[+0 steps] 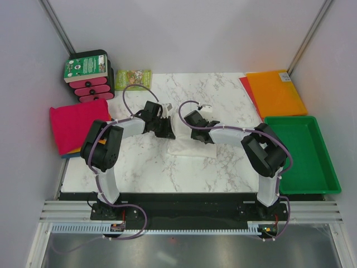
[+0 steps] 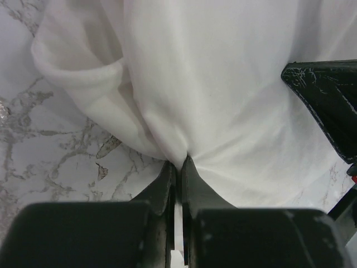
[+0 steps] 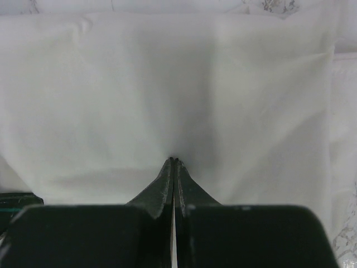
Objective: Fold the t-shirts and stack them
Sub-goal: Neatly place the folded tshirt to the corner
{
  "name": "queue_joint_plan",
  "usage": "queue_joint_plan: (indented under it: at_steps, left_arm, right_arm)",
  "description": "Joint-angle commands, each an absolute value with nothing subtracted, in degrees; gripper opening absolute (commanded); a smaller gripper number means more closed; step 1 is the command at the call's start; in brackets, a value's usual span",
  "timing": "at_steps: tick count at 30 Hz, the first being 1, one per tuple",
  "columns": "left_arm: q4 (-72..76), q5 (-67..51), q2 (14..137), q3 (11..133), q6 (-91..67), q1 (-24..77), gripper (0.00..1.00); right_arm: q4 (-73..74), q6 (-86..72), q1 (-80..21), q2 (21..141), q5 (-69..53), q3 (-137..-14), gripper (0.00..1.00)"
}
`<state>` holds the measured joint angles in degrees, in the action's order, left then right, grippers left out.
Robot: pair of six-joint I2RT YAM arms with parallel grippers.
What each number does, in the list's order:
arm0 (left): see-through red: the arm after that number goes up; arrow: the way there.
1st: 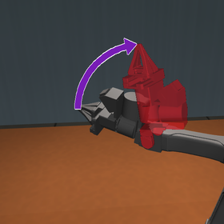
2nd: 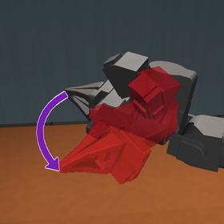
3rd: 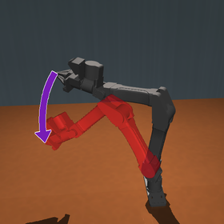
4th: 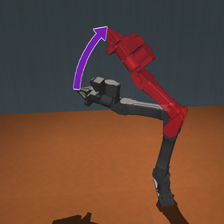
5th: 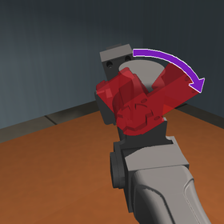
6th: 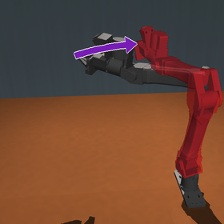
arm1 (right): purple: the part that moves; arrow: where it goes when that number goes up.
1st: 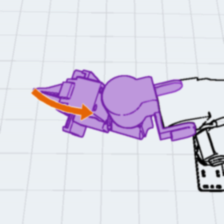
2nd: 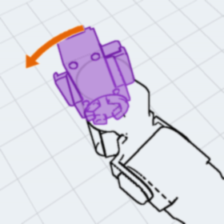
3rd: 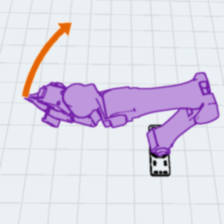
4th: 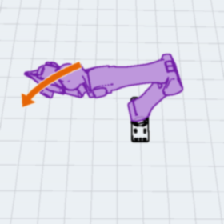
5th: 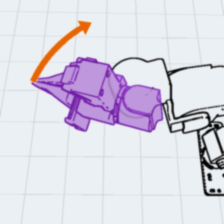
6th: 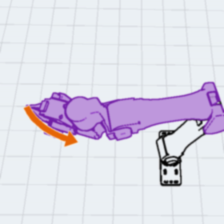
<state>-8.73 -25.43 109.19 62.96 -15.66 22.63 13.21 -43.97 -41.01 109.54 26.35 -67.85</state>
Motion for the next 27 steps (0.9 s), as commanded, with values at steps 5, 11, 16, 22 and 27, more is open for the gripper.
queue_joint_plan:
  at_steps: [5,11,16,22,27]
  left_arm:
    - [-17.8,-21.5,110.4,61.3,-9.2,25.1,0.02]
    - [-17.8,-17.8,97.6,60.1,-0.1,27.4,0.02]
    - [-21.6,-13.9,88.0,60.5,7.5,27.3,0.02]
    - [-26.6,-9.6,79.0,61.8,9.8,27.2,0.02]
    - [-30.8,-6.9,74.5,62.9,10.0,24.8,0.02]
  right_arm:
    - [13.4,-41.8,-41.8,107.4,26.3,-68.7,0.05]
    - [13.7,-37.3,-42.5,100.3,28.3,-74.4,0.54]
    - [14.4,-36.1,-42.9,93.7,30.5,-75.4,0.59]
    - [14.9,-36.8,-43.1,88.0,32.3,-70.6,0.59]
    - [15.2,-37.6,-43.2,83.7,32.6,-66.3,0.58]
